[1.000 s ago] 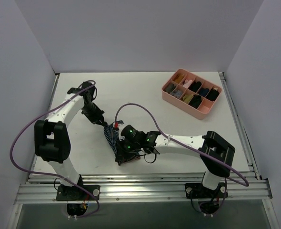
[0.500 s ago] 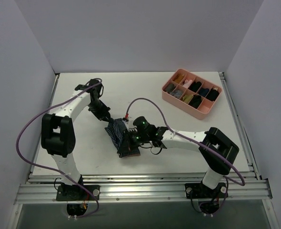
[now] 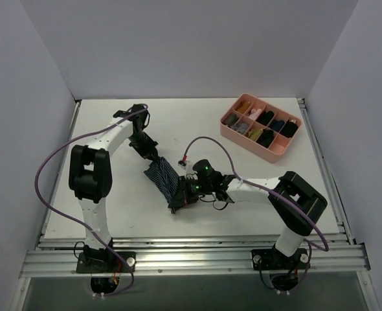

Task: Roll the underwear
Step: Fold the underwear

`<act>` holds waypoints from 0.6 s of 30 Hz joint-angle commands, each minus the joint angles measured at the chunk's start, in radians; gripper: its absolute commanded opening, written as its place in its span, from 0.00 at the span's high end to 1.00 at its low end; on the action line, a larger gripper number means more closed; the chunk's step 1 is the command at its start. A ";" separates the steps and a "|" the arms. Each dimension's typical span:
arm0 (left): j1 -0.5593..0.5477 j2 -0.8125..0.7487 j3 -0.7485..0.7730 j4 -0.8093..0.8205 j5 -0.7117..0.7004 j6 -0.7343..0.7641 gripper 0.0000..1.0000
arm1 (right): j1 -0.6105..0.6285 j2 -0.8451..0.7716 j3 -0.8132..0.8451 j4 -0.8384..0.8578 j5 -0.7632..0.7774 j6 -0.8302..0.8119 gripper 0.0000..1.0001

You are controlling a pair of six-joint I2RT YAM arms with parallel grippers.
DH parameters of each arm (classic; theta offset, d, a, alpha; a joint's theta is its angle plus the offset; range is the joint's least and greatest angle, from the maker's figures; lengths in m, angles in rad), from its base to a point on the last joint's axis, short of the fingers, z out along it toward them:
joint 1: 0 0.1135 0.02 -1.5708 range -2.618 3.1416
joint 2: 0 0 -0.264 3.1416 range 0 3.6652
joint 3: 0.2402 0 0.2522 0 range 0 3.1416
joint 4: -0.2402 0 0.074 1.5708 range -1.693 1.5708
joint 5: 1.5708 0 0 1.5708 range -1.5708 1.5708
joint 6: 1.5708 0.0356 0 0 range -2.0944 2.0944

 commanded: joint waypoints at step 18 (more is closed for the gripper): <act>0.012 -0.035 -0.020 -0.036 0.013 0.111 0.98 | -0.097 -0.084 0.220 -0.440 0.249 -0.238 0.85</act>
